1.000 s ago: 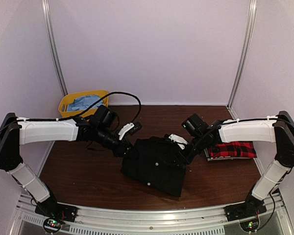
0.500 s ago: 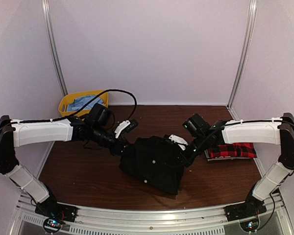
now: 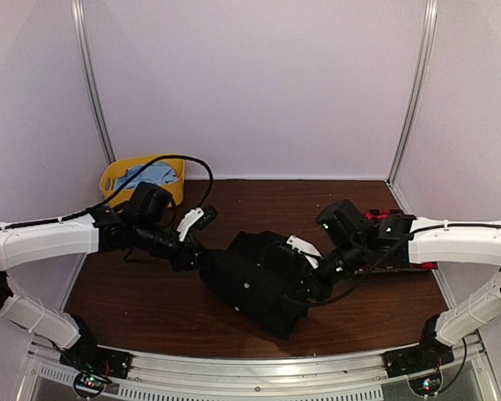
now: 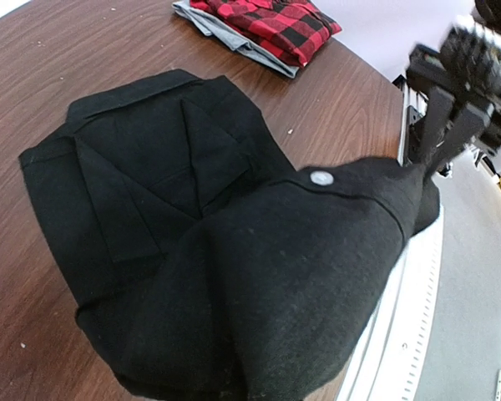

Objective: Fold and stack the long sleeve shirts
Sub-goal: Pick up the 2/3-rectangle-folded shirt from the center of the board, then fold the 2/3-rectangle-folded shirt at the center of the board.

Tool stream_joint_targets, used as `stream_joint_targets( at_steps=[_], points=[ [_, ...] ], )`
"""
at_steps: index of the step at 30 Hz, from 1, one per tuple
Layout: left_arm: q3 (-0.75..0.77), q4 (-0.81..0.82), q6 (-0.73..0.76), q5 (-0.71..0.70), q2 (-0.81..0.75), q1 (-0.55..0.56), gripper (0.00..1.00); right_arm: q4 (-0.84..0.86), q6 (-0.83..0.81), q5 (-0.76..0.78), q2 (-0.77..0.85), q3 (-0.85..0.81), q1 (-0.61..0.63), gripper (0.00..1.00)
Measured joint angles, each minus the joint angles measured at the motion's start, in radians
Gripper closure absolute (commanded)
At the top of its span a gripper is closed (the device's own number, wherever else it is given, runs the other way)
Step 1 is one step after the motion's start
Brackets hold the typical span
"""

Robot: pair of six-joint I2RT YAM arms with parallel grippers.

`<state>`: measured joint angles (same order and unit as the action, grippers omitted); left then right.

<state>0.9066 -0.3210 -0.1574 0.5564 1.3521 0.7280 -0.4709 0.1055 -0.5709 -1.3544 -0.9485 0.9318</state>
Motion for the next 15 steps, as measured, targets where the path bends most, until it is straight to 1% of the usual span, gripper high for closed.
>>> stream_joint_targets(
  at_steps=[8,15],
  points=[
    [-0.110,-0.024,-0.035,-0.045,-0.150,0.004,1.00,0.072,0.145,0.054,0.002,0.010,0.190,1.00],
    [-0.178,-0.025,-0.105,-0.068,-0.192,0.007,1.00,0.200,0.267,0.098,-0.013,0.049,0.303,1.00]
  ],
)
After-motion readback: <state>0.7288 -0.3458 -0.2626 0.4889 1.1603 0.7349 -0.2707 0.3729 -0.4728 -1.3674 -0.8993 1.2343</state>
